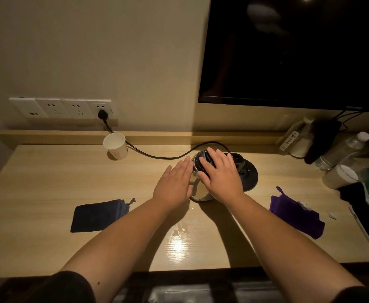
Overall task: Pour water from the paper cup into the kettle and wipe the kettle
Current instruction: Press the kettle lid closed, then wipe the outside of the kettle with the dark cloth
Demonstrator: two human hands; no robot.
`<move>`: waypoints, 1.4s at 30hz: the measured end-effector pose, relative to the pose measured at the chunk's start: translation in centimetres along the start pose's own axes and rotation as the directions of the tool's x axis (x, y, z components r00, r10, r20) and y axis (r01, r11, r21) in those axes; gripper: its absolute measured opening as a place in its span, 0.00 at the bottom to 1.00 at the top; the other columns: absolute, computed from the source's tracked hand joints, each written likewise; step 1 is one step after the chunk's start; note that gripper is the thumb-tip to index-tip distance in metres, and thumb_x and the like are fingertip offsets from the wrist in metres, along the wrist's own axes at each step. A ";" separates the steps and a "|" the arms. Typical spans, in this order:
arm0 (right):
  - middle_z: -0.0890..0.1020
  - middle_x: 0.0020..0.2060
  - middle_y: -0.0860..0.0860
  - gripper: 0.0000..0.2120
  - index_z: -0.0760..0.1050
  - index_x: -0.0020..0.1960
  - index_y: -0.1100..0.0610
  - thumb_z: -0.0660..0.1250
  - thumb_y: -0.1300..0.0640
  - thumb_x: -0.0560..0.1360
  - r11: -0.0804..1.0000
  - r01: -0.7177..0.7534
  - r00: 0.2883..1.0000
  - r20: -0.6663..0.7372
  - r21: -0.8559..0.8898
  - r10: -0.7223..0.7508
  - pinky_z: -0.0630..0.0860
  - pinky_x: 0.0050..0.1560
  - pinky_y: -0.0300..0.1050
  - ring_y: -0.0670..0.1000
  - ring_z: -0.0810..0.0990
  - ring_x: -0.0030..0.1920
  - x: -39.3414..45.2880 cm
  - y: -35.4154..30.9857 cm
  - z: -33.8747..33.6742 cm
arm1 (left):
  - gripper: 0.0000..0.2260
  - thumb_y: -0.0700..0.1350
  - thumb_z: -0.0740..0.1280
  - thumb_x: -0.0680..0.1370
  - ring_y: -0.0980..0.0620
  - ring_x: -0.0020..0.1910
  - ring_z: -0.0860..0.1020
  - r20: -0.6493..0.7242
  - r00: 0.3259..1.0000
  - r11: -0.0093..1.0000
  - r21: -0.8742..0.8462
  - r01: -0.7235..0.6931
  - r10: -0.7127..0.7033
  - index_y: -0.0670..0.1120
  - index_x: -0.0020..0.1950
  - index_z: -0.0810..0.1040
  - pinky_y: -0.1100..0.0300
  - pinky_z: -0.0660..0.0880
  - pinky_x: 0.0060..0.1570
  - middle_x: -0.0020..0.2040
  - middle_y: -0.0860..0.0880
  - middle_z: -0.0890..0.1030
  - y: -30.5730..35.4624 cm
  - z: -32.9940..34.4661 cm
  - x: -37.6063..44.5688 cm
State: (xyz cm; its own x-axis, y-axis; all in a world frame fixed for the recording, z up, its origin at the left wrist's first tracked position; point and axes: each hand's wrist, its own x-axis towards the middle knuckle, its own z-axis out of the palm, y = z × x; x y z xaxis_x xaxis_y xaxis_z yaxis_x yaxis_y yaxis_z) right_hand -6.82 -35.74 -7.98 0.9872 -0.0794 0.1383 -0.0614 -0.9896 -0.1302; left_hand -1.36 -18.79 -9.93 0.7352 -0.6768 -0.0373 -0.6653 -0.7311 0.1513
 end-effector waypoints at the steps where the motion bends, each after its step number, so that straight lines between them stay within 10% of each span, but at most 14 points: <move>1: 0.65 0.76 0.55 0.24 0.69 0.74 0.51 0.56 0.42 0.82 1.000 -0.003 1.000 0.009 0.003 0.003 0.49 0.76 0.60 0.59 0.60 0.76 -0.1 -0.1 0.0 | 0.30 0.53 0.55 0.82 0.51 0.78 0.46 0.007 1.000 1.000 -0.001 -0.001 0.001 0.48 0.79 0.45 0.51 0.48 0.75 0.80 0.48 0.44 -0.1 -0.1 -0.1; 12: 0.61 0.78 0.52 0.24 0.66 0.75 0.48 0.57 0.41 0.81 0.994 0.076 0.996 0.050 0.073 -0.079 0.41 0.76 0.57 0.56 0.53 0.79 -0.7 -0.9 -2.6 | 0.29 0.55 0.54 0.82 0.50 0.78 0.47 -0.017 0.985 0.984 -0.050 0.173 -0.174 0.48 0.79 0.46 0.54 0.45 0.73 0.80 0.49 0.44 -3.6 -1.6 -6.2; 22: 0.70 0.74 0.54 0.22 0.73 0.71 0.51 0.54 0.44 0.82 0.926 0.330 0.915 0.180 0.183 -0.362 0.42 0.75 0.53 0.57 0.62 0.76 -2.4 -15.4 2.6 | 0.27 0.54 0.51 0.83 0.49 0.78 0.47 0.108 0.913 0.918 0.079 0.388 -0.394 0.46 0.79 0.50 0.51 0.45 0.75 0.80 0.48 0.48 -15.5 -0.9 -17.7; 27: 0.69 0.74 0.54 0.31 0.70 0.73 0.52 0.42 0.40 0.79 0.937 0.302 0.878 0.331 0.177 -0.345 0.50 0.76 0.54 0.57 0.62 0.75 -2.3 -20.0 6.6 | 0.27 0.54 0.51 0.82 0.48 0.78 0.47 0.172 0.925 0.941 0.074 0.330 -0.338 0.46 0.79 0.49 0.50 0.45 0.76 0.80 0.47 0.49 -19.1 1.0 -19.6; 42: 0.76 0.67 0.60 0.26 0.73 0.69 0.60 0.51 0.47 0.79 0.982 0.171 0.907 0.376 0.080 -0.189 0.72 0.65 0.58 0.62 0.75 0.66 -1.4 -25.4 14.6 | 0.28 0.58 0.48 0.82 0.46 0.78 0.47 0.212 0.977 0.998 0.061 -0.015 0.002 0.46 0.79 0.49 0.49 0.42 0.74 0.80 0.45 0.50 -24.5 7.8 -16.2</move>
State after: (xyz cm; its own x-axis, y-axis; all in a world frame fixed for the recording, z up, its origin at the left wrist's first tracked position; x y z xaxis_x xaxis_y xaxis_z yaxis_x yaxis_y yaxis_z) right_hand -4.52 -8.77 -19.24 0.9626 0.1598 -0.2188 0.1206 -0.9758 -0.1825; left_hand 2.08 9.41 -20.70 0.6896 -0.6811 -0.2460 -0.6831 -0.7246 0.0914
